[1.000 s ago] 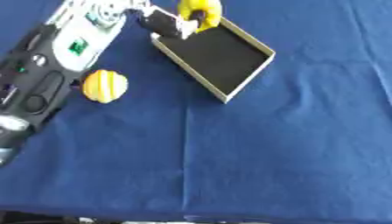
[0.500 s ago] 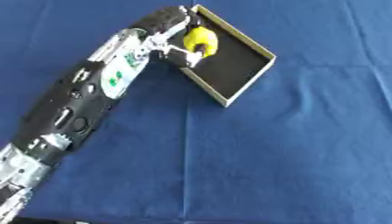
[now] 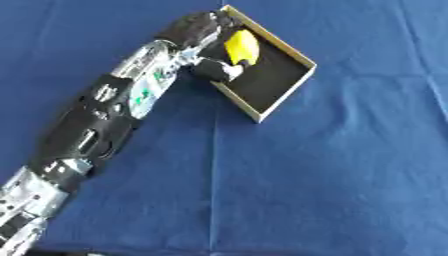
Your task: Pick up objects on the table and place them in the box.
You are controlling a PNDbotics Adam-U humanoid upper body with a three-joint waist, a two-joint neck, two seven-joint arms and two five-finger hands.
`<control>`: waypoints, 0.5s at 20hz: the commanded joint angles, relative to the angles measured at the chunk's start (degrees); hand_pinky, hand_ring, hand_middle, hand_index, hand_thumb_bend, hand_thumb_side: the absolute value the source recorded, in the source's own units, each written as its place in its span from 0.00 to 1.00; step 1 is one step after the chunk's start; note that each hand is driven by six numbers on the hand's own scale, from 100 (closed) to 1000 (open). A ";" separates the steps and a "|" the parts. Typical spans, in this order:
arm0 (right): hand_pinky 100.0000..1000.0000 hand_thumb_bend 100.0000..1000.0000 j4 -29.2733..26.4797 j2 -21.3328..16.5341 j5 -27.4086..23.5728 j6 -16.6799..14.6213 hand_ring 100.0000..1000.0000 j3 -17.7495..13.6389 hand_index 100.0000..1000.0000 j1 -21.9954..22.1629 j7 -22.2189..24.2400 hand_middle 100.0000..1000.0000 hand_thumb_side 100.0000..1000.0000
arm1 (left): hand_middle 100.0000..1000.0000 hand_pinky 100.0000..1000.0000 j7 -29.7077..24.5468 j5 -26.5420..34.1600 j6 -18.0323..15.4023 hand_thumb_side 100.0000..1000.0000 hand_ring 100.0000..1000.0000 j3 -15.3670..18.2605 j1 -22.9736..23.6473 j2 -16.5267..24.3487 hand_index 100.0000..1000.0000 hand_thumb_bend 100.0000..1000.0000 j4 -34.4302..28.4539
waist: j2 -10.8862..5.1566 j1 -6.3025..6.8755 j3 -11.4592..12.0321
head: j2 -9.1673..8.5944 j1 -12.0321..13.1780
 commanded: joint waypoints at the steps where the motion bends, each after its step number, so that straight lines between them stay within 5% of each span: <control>1: 0.80 0.00 -0.95 -1.28 0.01 0.02 0.81 -0.57 0.76 -0.08 -0.21 0.69 0.79 | 0.81 0.95 -0.73 2.23 1.12 0.70 0.87 1.07 -1.63 2.48 0.94 0.22 -4.81 | -1.58 -0.03 0.21 | 0.15 -0.12; 6: 0.80 0.00 -0.95 -1.99 0.31 0.09 0.81 -0.68 0.76 0.72 -0.47 0.69 0.79 | 0.80 0.94 -6.83 10.58 3.21 0.67 0.86 1.71 -1.95 7.67 0.92 0.15 -14.31 | -2.06 0.36 1.16 | 0.70 -0.98; 10: 0.80 0.00 -0.95 -3.05 0.74 0.02 0.81 -0.94 0.76 1.60 -0.85 0.69 0.79 | 0.79 0.93 -12.35 17.96 5.10 0.63 0.86 1.11 -0.08 16.45 0.91 0.14 -22.56 | -2.53 0.92 2.31 | 1.32 -2.38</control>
